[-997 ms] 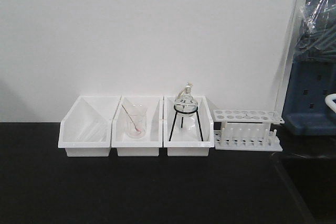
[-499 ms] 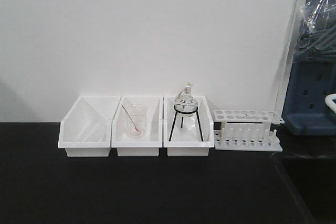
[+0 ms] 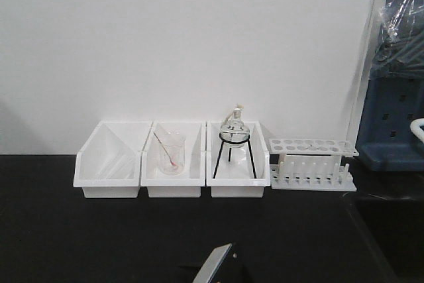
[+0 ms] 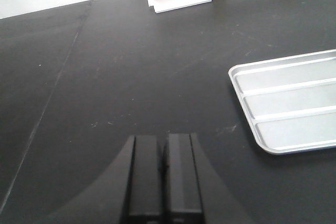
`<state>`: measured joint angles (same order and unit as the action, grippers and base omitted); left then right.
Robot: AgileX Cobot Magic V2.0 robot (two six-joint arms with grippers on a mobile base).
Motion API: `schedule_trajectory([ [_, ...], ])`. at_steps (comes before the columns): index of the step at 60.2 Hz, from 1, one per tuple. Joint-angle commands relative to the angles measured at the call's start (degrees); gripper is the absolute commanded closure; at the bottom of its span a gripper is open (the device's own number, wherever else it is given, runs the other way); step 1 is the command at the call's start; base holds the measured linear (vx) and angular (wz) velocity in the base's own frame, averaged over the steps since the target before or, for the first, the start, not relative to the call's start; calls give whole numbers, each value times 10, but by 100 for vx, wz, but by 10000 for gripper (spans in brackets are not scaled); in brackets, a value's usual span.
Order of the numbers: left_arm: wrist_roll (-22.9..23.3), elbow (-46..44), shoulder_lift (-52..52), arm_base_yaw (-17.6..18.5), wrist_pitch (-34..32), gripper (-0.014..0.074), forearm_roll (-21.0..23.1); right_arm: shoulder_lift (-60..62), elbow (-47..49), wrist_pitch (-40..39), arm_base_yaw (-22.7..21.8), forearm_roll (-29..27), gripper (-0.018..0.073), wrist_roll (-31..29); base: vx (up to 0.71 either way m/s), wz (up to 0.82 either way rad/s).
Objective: Move beaker to silver tray on left bench
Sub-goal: 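Open the right gripper and lift it away from the beaker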
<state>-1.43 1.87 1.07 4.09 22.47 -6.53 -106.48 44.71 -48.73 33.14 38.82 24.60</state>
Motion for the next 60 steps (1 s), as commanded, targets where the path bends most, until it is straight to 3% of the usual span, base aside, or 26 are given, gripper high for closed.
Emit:
schedule_trajectory([
  [1,1,11,4,2,-47,595,0,70,10,-15,-1,-9,-24,-1,0,0],
  [9,1,11,4,2,-47,595,0,148,10,53,-1,-9,53,4,0,0],
  [14,1,11,4,2,-47,595,0,209,10,121,-1,-9,156,39,0,0],
  [25,1,11,4,2,-47,595,0,377,10,352,-1,0,574,152,0,0],
  [34,1,11,4,2,-47,595,0,514,7,557,-1,-1,574,163,0,0],
  [40,1,11,4,2,-47,595,0,601,-21,640,-1,0,573,160,0,0],
  [49,1,11,4,2,-47,595,0,715,-96,706,-1,-9,573,160,0,0],
  [60,1,11,4,2,-47,595,0,809,-157,717,-1,-9,571,160,0,0],
])
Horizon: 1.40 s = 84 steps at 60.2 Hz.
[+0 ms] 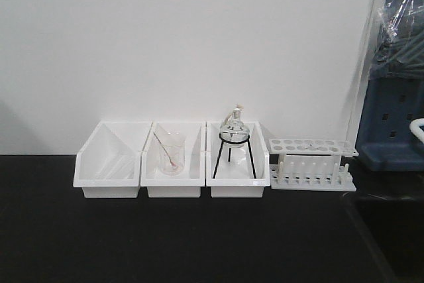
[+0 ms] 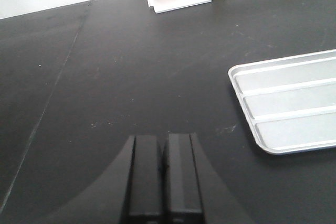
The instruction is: Move beaker to silver tray on left bench
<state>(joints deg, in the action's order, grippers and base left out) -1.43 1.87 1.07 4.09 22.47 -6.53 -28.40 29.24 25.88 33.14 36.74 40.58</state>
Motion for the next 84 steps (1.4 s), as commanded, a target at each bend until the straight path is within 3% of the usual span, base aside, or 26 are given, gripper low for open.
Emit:
schedule_trajectory([
  [1,1,11,4,2,-47,595,0,33,-6,-29,-1,12,571,0,0,0],
  [25,1,11,4,2,-47,595,0,75,-35,-25,-1,10,571,1,0,0],
  [30,1,11,4,2,-47,595,0,75,-35,-11,-2,-43,571,-41,0,0],
  [35,1,11,4,2,-47,595,0,75,-42,4,-2,-128,571,-140,0,0],
  [41,1,11,4,2,-47,595,0,75,-74,-15,-2,-188,571,-227,0,0],
  [47,1,11,4,2,-47,595,0,75,-120,-64,-7,-218,571,-227,0,0],
  [55,1,11,4,2,-47,595,0,77,-195,-165,-60,-309,571,-229,0,0],
  [64,1,11,4,2,-47,595,0,133,-245,-205,-115,-313,571,-274,0,0],
  [76,1,11,4,2,-47,595,0,219,-294,-206,-263,-357,571,-305,0,0],
  [84,1,11,4,2,-47,595,0,280,-314,-195,-326,-342,571,-305,0,0],
])
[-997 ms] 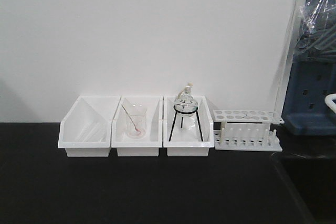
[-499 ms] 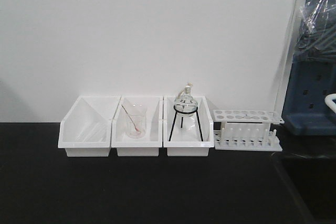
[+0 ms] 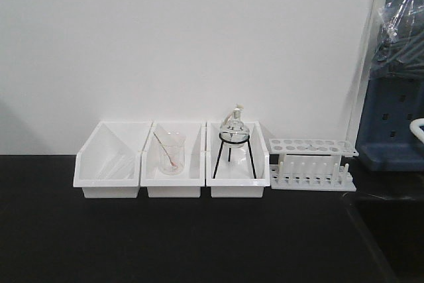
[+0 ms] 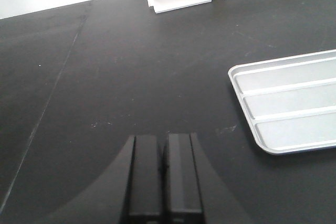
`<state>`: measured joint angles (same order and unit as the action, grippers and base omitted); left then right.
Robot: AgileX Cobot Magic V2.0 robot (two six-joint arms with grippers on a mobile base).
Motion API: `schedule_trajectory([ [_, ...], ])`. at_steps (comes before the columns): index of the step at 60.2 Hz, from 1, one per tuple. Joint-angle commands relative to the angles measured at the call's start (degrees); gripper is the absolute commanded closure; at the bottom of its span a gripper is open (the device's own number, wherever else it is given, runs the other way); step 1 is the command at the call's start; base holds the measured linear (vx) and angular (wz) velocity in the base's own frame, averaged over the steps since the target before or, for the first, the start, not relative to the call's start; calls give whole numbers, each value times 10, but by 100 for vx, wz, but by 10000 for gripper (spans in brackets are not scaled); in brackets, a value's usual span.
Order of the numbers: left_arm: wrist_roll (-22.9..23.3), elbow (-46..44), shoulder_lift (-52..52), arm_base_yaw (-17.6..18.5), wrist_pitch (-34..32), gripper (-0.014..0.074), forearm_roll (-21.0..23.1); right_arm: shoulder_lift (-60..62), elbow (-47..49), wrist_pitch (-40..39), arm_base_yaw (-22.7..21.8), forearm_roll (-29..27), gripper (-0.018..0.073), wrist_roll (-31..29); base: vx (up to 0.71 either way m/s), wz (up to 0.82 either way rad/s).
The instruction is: Move beaker to silver tray on left bench
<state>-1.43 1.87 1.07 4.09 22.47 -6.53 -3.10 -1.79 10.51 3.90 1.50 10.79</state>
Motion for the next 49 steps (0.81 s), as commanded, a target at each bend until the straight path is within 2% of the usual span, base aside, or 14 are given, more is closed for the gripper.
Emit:
schedule_trajectory([
  [1,1,11,4,2,-47,595,0,34,-3,-38,-37,14,571,-7,0,0],
  [8,1,11,4,2,-47,595,0,44,-3,-51,-46,44,571,-5,0,0],
  [49,1,11,4,2,-47,595,0,45,-3,-51,-46,44,571,-4,0,0],
])
